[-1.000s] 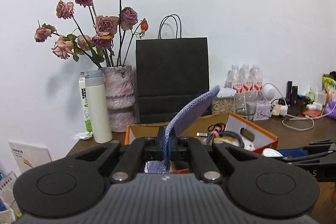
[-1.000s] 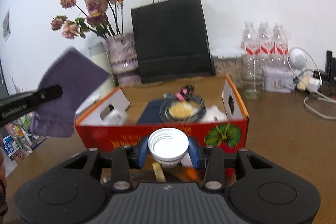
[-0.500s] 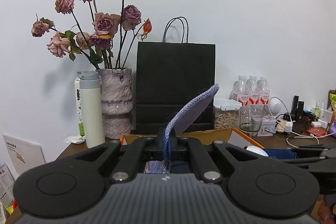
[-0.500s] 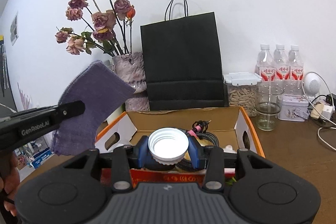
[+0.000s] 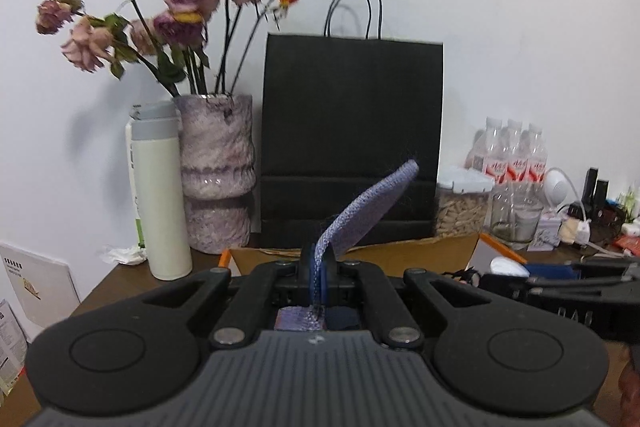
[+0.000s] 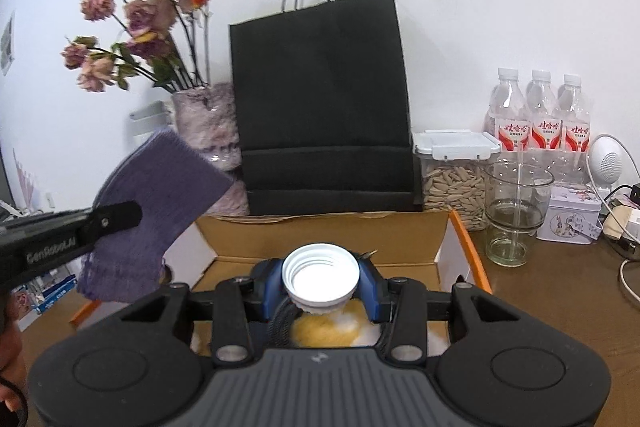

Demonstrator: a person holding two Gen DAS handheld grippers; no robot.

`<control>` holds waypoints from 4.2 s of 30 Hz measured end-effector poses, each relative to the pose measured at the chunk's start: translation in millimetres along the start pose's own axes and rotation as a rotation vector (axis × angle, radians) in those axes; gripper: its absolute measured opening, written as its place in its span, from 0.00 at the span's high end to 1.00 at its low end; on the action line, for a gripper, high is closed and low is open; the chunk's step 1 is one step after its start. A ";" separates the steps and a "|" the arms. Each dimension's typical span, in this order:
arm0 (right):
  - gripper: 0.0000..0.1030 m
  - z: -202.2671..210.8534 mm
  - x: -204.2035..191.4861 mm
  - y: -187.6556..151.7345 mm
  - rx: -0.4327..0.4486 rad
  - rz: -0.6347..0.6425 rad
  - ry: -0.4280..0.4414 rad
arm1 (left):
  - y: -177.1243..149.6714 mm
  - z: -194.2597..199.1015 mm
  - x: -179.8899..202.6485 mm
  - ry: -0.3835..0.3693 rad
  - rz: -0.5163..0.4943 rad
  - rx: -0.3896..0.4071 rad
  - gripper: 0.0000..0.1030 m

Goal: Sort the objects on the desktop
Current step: 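Carry the purple pouch and white cap with both tools over the box, then open both tools to drop the pouch and cap into the box, then move both tools back and grasp another white cap with the left tool, then carry the white cap with the left tool while the right tool grasps the red rose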

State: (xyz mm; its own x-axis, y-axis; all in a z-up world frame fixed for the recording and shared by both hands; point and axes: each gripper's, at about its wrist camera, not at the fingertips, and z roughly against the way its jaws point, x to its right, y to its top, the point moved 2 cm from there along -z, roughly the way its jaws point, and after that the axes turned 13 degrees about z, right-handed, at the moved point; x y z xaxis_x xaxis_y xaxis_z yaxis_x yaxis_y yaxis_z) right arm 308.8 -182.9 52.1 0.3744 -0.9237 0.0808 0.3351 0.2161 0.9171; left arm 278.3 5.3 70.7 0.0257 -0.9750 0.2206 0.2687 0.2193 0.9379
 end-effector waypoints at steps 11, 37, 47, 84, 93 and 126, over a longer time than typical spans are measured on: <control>0.62 -35.2 30.8 -8.0 -0.064 -0.001 -0.063 | -14.7 -34.5 3.4 0.025 -0.046 -0.055 0.97; 0.13 -35.5 32.7 -14.8 -0.077 -0.011 -0.086 | -31.1 -32.0 14.1 0.001 -0.107 -0.051 0.12; 0.00 -29.1 22.3 -12.8 -0.082 0.014 -0.089 | -32.9 -18.9 23.6 0.016 -0.155 0.024 0.00; 0.00 72.9 19.1 -79.9 -0.146 0.008 -0.099 | -51.4 89.3 -49.5 0.123 -0.005 0.009 0.00; 0.00 76.5 8.8 -95.4 -0.188 0.025 -0.096 | -74.5 94.2 -56.0 0.145 0.006 -0.126 0.00; 0.00 67.5 10.4 -108.5 -0.248 -0.003 -0.103 | -97.5 66.5 -63.7 0.130 0.014 -0.349 0.60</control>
State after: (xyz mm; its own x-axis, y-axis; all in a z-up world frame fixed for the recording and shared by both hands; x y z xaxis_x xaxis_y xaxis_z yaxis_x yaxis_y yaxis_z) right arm 217.9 -237.3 -20.2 0.2870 -0.9492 0.1293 0.5423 0.2722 0.7949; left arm 186.4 48.3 -17.0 0.1475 -0.9733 0.1759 0.5792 0.2292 0.7823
